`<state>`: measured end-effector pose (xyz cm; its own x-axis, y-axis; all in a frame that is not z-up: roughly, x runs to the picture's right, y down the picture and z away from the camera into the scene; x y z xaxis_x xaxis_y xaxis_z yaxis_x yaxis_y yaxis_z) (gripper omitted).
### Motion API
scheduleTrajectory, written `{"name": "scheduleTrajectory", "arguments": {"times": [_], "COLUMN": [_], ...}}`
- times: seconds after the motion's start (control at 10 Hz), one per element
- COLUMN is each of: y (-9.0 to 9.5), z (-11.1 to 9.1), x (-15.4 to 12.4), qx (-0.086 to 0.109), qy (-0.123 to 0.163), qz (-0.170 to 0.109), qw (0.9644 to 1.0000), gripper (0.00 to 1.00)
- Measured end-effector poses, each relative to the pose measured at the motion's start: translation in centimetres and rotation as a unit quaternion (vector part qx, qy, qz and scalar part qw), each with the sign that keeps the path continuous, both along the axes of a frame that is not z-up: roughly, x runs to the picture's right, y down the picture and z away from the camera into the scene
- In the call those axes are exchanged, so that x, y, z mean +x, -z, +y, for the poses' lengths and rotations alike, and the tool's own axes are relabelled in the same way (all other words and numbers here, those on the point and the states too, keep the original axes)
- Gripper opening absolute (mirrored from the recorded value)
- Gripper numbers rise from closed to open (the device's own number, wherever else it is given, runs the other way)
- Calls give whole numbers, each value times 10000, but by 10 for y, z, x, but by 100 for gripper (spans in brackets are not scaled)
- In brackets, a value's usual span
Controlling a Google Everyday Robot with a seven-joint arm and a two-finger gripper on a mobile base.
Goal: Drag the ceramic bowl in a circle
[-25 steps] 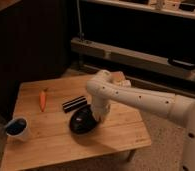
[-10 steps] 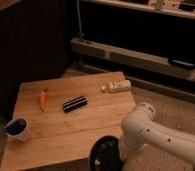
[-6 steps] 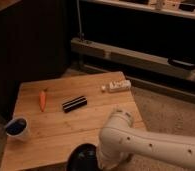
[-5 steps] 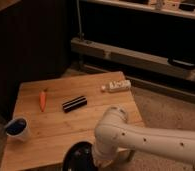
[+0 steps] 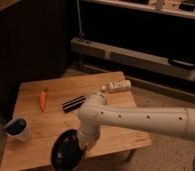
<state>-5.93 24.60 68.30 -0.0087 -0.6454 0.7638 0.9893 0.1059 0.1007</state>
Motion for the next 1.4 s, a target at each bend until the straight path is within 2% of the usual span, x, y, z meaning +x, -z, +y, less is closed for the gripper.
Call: {"name": "scheduleTrajectory", "arguments": {"times": [0.3, 0.5, 0.7, 0.9, 1.1, 1.3, 1.4], "y": [-28, -50, -70, -86, -95, -101, -103], "z": [-18, -34, -51, -65, -71, -75, -78], "x": [9, 25, 44, 64, 79, 109, 132], "qx": [-6, -32, -14, -12, -10, 6, 39], "qy": [-73, -235, -313, -447, -602, -784, -879], "qz": [380, 777, 1202, 1611, 1914, 2284, 2494], "qw": [9992, 9967, 9922, 9859, 9797, 9704, 9644], "gripper": [0, 0, 0, 0, 0, 0, 0]}}
